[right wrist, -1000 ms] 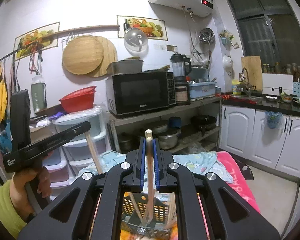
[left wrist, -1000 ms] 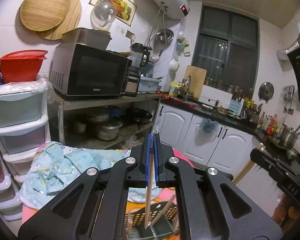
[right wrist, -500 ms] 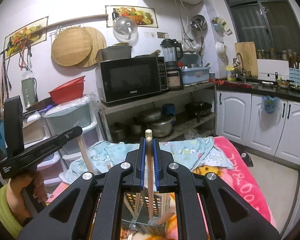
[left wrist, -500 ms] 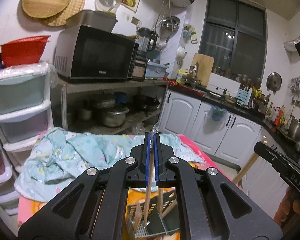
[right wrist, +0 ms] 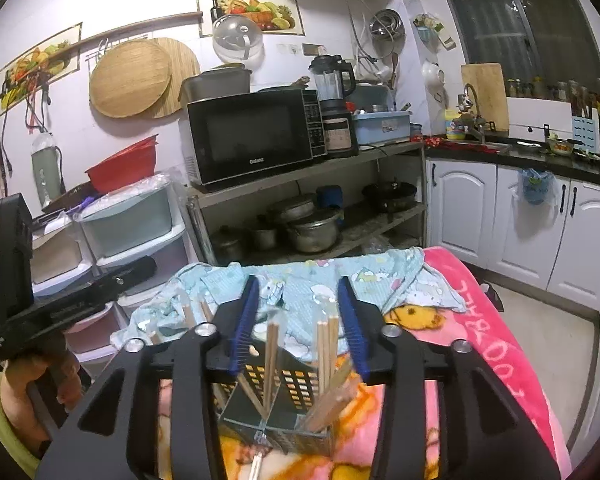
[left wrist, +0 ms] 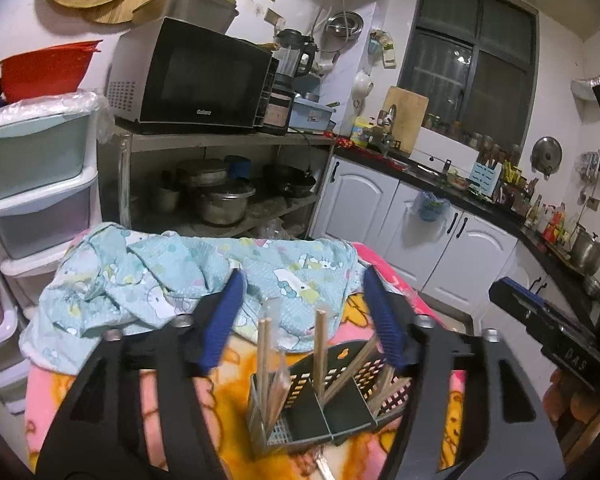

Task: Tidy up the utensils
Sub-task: 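Open the left gripper to release its chopstick while the right gripper opens too, then move both open grippers down to the chopstick pile beside the basket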

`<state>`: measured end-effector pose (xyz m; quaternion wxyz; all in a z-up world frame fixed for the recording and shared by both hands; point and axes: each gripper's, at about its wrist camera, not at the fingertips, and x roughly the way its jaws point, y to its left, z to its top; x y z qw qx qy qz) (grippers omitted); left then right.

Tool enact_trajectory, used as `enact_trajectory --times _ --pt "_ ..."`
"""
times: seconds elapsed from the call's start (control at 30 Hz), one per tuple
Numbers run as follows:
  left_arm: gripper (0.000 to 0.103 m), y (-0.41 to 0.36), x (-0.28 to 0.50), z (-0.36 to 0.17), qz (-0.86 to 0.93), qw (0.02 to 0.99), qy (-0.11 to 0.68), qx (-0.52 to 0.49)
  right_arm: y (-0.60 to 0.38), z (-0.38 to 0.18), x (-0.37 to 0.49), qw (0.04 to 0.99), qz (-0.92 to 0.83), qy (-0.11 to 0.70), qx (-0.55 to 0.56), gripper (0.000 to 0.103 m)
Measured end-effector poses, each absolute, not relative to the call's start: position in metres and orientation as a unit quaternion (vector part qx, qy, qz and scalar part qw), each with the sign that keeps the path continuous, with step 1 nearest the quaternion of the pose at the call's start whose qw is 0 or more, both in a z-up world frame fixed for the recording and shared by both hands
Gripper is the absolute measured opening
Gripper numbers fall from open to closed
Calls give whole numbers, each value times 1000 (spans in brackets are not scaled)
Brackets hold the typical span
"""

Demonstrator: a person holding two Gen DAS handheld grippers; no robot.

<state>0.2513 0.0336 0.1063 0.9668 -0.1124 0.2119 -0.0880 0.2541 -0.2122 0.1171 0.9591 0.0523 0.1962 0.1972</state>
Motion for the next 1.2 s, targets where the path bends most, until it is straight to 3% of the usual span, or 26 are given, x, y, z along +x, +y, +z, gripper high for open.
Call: enact_trajectory --times 0.07,0.13,0.2,0.5,1.2 --pt "70 36 248 107 -88 966 213 -117 -214 115 251 959 195 201 53 46" --pt "86 38 243 108 -87 966 213 -121 -216 113 248 958 192 206 53 49" --pt "92 40 239 110 -89 965 213 -126 -218 112 244 958 188 211 52 54" --pt "92 44 217 117 -96 963 214 -133 -226 110 226 959 177 217 49 66" --pt "92 41 186 95 -101 957 237 -132 -238 100 196 956 167 235 46 71"
